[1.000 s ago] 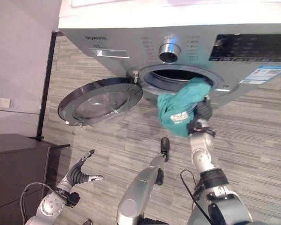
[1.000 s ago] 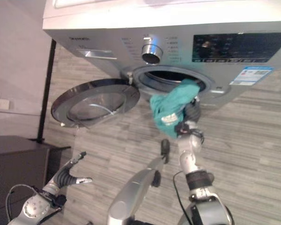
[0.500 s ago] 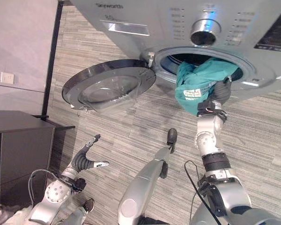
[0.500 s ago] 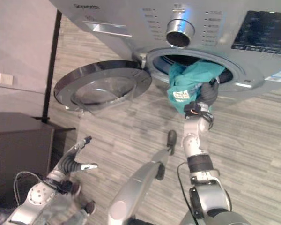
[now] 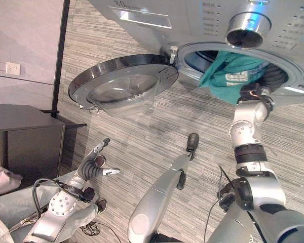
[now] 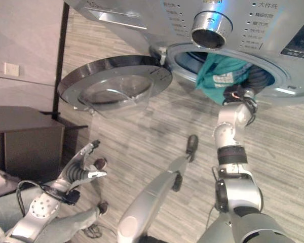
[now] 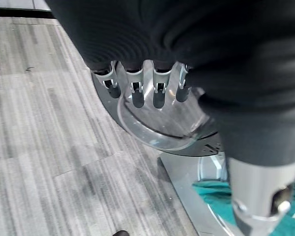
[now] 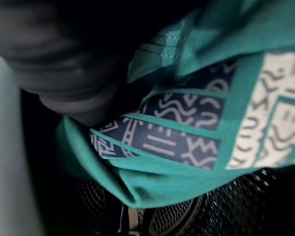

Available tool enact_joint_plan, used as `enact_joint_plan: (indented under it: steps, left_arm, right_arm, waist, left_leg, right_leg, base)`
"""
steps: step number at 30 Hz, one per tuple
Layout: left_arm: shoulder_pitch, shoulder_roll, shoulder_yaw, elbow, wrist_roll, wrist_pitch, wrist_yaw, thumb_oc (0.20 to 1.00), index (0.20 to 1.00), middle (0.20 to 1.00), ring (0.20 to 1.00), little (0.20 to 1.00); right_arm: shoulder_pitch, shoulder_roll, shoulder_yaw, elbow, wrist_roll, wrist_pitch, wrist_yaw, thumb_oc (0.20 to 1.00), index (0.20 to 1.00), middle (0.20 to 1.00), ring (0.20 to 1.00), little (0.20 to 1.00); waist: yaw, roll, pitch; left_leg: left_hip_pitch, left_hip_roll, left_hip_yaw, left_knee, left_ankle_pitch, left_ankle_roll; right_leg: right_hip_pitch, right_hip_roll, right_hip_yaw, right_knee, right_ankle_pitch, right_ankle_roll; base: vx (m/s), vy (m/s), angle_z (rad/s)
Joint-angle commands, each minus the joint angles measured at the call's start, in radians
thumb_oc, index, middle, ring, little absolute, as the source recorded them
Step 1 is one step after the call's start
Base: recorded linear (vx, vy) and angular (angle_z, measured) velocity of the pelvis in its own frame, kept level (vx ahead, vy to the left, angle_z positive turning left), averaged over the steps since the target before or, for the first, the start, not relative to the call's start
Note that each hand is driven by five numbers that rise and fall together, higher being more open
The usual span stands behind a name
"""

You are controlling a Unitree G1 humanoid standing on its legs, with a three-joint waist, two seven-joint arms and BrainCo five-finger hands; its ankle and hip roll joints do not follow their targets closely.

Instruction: Grab the laundry basket,head to the washer,open it,put in the laundry and shut it.

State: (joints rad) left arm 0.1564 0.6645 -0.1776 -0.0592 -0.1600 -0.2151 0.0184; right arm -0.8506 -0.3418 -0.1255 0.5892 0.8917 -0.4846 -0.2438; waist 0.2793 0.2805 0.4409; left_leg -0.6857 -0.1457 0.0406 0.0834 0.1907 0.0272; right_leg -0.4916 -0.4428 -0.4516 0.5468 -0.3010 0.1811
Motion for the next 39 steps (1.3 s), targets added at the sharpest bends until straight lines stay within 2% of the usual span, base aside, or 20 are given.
enact_joint_plan:
  steps: [1, 3, 4, 5, 6, 7, 8, 10, 13, 14, 15, 17, 20, 24, 25, 26, 27, 35, 36, 39]
  left_arm:
    - [-0.028, 0.020, -0.009, -0.040, -0.044, -0.031, 0.025, 1.000, 1.000, 1.000, 1.000, 1.000]
    - [-0.039, 0.027, 0.005, -0.041, -0.048, -0.035, 0.026, 1.000, 1.000, 1.000, 1.000, 1.000]
    - [-0.048, 0.011, 0.009, -0.041, -0.073, -0.042, 0.028, 1.000, 1.000, 1.000, 1.000, 1.000]
    - [-0.053, 0.002, 0.006, -0.041, -0.083, -0.047, 0.026, 1.000, 1.000, 1.000, 1.000, 1.000]
    - [-0.055, -0.001, 0.007, -0.039, -0.085, -0.049, 0.025, 1.000, 1.000, 1.000, 1.000, 1.000]
    - [-0.070, -0.017, 0.001, -0.040, -0.095, -0.060, 0.019, 1.000, 1.000, 1.000, 1.000, 1.000]
    - [-0.076, -0.021, 0.001, -0.038, -0.095, -0.061, 0.018, 1.000, 1.000, 1.000, 1.000, 1.000]
    - [-0.114, -0.030, -0.014, -0.033, -0.101, -0.067, 0.012, 1.000, 1.000, 1.000, 1.000, 1.000]
    - [-0.159, -0.041, -0.041, -0.025, -0.097, -0.074, 0.008, 1.000, 1.000, 1.000, 1.000, 1.000]
    - [-0.161, -0.042, -0.042, -0.024, -0.097, -0.074, 0.008, 1.000, 1.000, 1.000, 1.000, 1.000]
    - [-0.177, -0.039, -0.053, -0.019, -0.105, -0.074, 0.004, 1.000, 1.000, 1.000, 1.000, 1.000]
    - [-0.185, -0.040, -0.057, -0.015, -0.105, -0.075, 0.004, 1.000, 1.000, 1.000, 1.000, 1.000]
    - [-0.175, -0.018, -0.053, -0.017, -0.108, -0.073, 0.006, 1.000, 1.000, 1.000, 1.000, 1.000]
    - [-0.185, -0.004, -0.066, -0.028, -0.122, -0.063, 0.012, 1.000, 1.000, 1.000, 1.000, 1.000]
    - [-0.188, -0.002, -0.069, -0.030, -0.126, -0.061, 0.013, 1.000, 1.000, 1.000, 1.000, 1.000]
    - [-0.194, -0.005, -0.074, -0.038, -0.130, -0.058, 0.012, 1.000, 1.000, 1.000, 1.000, 1.000]
    - [-0.204, 0.001, -0.081, -0.040, -0.138, -0.058, 0.013, 1.000, 1.000, 1.000, 1.000, 1.000]
    - [-0.217, 0.013, -0.066, -0.044, -0.144, -0.063, 0.046, 1.000, 1.000, 1.000, 1.000, 1.000]
    - [-0.209, 0.019, -0.059, -0.051, -0.148, -0.059, 0.045, 1.000, 1.000, 1.000, 1.000, 1.000]
    - [-0.201, 0.032, -0.053, -0.056, -0.150, -0.058, 0.044, 1.000, 1.000, 1.000, 1.000, 1.000]
  right_arm:
    - [-0.061, -0.093, -0.005, -0.040, 0.016, -0.063, 0.009, 0.200, 0.200, 0.200, 0.200, 0.200]
    - [-0.087, -0.116, -0.008, 0.005, 0.035, -0.062, 0.018, 0.200, 0.200, 0.200, 0.200, 0.200]
    - [-0.121, -0.136, 0.008, 0.026, 0.069, -0.061, 0.038, 0.200, 0.200, 0.200, 0.200, 0.200]
    - [-0.136, -0.145, 0.012, 0.035, 0.084, -0.059, 0.042, 0.200, 0.200, 0.200, 0.200, 0.200]
    - [-0.143, -0.149, 0.017, 0.041, 0.090, -0.059, 0.047, 0.200, 0.200, 0.200, 0.200, 0.200]
    - [-0.200, -0.186, 0.019, 0.077, 0.117, -0.054, 0.052, 0.200, 0.200, 0.200, 0.200, 0.200]
    - [-0.211, -0.194, 0.024, 0.087, 0.125, -0.055, 0.059, 0.200, 0.200, 0.200, 0.200, 0.200]
    - [-0.263, -0.241, 0.032, 0.119, 0.152, -0.047, 0.061, 0.200, 0.200, 0.200, 0.200, 0.200]
    - [-0.306, -0.330, 0.029, 0.170, 0.166, -0.029, 0.054, 0.200, 0.200, 0.200, 0.200, 0.200]
    - [-0.306, -0.332, 0.030, 0.171, 0.167, -0.029, 0.055, 0.200, 0.200, 0.200, 0.200, 0.200]
    - [-0.331, -0.381, 0.027, 0.194, 0.177, -0.023, 0.047, 0.200, 0.200, 0.200, 0.200, 0.200]
    - [-0.355, -0.408, 0.040, 0.228, 0.180, -0.018, 0.044, 0.200, 0.200, 0.200, 0.200, 0.200]
    - [-0.478, -0.506, 0.114, 0.348, 0.191, 0.028, 0.033, 0.200, 0.200, 0.200, 0.200, 0.200]
    - [-0.659, -0.609, 0.277, 0.492, 0.215, 0.101, 0.058, 0.200, 0.200, 0.200, 0.200, 0.200]
    - [-0.677, -0.616, 0.298, 0.496, 0.219, 0.107, 0.057, 0.200, 0.200, 0.200, 0.200, 0.200]
    - [-0.705, -0.625, 0.325, 0.508, 0.225, 0.110, 0.061, 0.200, 0.200, 0.200, 0.200, 0.200]
    - [-0.734, -0.624, 0.358, 0.513, 0.230, 0.111, 0.058, 0.200, 0.200, 0.200, 0.200, 0.200]
    - [-0.851, -0.608, 0.459, 0.618, 0.226, 0.154, 0.036, 0.200, 0.200, 0.200, 0.200, 0.200]
    - [-0.888, -0.622, 0.506, 0.609, 0.216, 0.154, 0.031, 0.200, 0.200, 0.200, 0.200, 0.200]
    - [-0.933, -0.630, 0.548, 0.604, 0.212, 0.152, 0.028, 0.200, 0.200, 0.200, 0.200, 0.200]
  waist:
    - [-0.028, 0.100, 0.050]
    - [-0.028, 0.106, 0.049]
    - [-0.023, 0.105, 0.052]
    - [-0.031, 0.104, 0.055]
    - [-0.025, 0.104, 0.056]
    - [-0.032, 0.120, 0.067]
    - [-0.023, 0.123, 0.066]
    - [-0.031, 0.138, 0.065]
    - [-0.040, 0.145, 0.078]
    - [-0.042, 0.149, 0.079]
    - [-0.051, 0.145, 0.079]
    - [-0.057, 0.149, 0.071]
    - [-0.031, 0.126, 0.026]
    - [-0.016, 0.092, 0.010]
    - [-0.017, 0.080, 0.005]
    - [-0.023, 0.077, 0.017]
    - [-0.027, 0.056, 0.014]
    - [-0.026, 0.017, 0.022]
    - [-0.025, -0.008, 0.018]
    - [-0.024, -0.021, 0.014]
  left_leg:
    - [-0.008, -0.038, -0.044, 0.142, -0.229, 0.033]
    - [-0.040, -0.061, -0.042, 0.176, -0.243, 0.039]
    - [-0.051, -0.061, -0.045, 0.188, -0.246, 0.031]
    - [-0.044, -0.070, -0.053, 0.195, -0.253, 0.026]
    - [-0.047, -0.065, -0.046, 0.194, -0.253, 0.026]
    - [-0.044, -0.070, -0.049, 0.191, -0.253, 0.030]
    - [-0.048, -0.064, -0.044, 0.186, -0.248, 0.031]
    - [-0.025, -0.075, -0.071, 0.174, -0.256, 0.027]
    - [-0.003, -0.098, -0.108, 0.210, -0.270, 0.010]
    - [-0.001, -0.098, -0.111, 0.210, -0.270, 0.011]
    - [-0.002, -0.104, -0.117, 0.226, -0.271, -0.001]
    - [-0.008, -0.103, -0.126, 0.220, -0.265, -0.005]
    - [-0.012, -0.070, -0.142, 0.170, -0.261, -0.018]
    - [-0.036, -0.036, -0.152, 0.134, -0.231, -0.038]
    - [-0.028, -0.027, -0.158, 0.128, -0.240, -0.042]
    - [-0.037, -0.019, -0.155, 0.124, -0.224, -0.048]
    - [-0.024, -0.002, -0.166, 0.111, -0.235, -0.055]
    - [-0.008, 0.033, -0.191, 0.052, -0.207, -0.076]
    - [0.002, 0.044, -0.197, 0.037, -0.205, -0.079]
    - [0.015, 0.052, -0.206, 0.020, -0.200, -0.084]
  right_leg:
    - [-0.117, -0.028, 0.201, 0.150, 0.138, -0.035]
    - [-0.181, 0.011, 0.296, 0.222, 0.116, -0.049]
    - [-0.259, 0.087, 0.399, 0.177, 0.094, -0.062]
    - [-0.293, 0.115, 0.444, 0.118, 0.102, -0.057]
    - [-0.296, 0.121, 0.451, 0.110, 0.108, -0.057]
    - [-0.380, 0.146, 0.515, -0.030, 0.209, -0.036]
    - [-0.380, 0.153, 0.518, -0.048, 0.225, -0.034]
    - [-0.420, 0.170, 0.578, -0.197, 0.301, -0.013]
    - [-0.377, 0.135, 0.573, -0.304, 0.361, -0.005]
    - [-0.372, 0.134, 0.569, -0.308, 0.362, -0.004]
    - [-0.354, 0.119, 0.558, -0.297, 0.384, -0.002]
    - [-0.353, 0.116, 0.540, -0.293, 0.383, -0.003]
    - [-0.368, 0.119, 0.496, -0.283, 0.345, -0.009]
    - [-0.399, 0.130, 0.460, -0.264, 0.334, -0.030]
    - [-0.390, 0.138, 0.465, -0.265, 0.310, -0.029]
    - [-0.397, 0.141, 0.451, -0.259, 0.320, -0.042]
    - [-0.384, 0.157, 0.450, -0.253, 0.282, -0.045]
    - [-0.385, 0.193, 0.419, -0.221, 0.235, -0.075]
    - [-0.374, 0.202, 0.402, -0.220, 0.225, -0.080]
    - [-0.360, 0.209, 0.389, -0.229, 0.222, -0.082]
  base:
    - [0.06, 0.083, 0.49]
    - [0.04, 0.034, 0.69]
    - [0.05, -0.022, 0.44]
    - [0.04, -0.040, 0.17]
    - [0.01, -0.014, -0.07]
    - [-0.01, 0.006, 0.04]
    - [0.02, -0.057, 0.01]
    - [0.08, -0.122, -0.13]
    - [0.09, -0.215, -0.60]
    - [0.06, -0.217, -0.45]
    - [0.02, -0.165, 0.29]
    - [0.03, -0.135, 1.15]
    - [0.08, -0.116, 1.01]
    - [0.06, -0.115, 0.40]
    - [0.04, -0.129, 0.30]
    - [0.12, -0.171, 0.13]
    - [0.05, -0.132, 0.31]
    - [0.04, -0.107, 0.12]
    - [0.03, -0.095, 0.19]
    - [0.03, -0.076, 0.07]
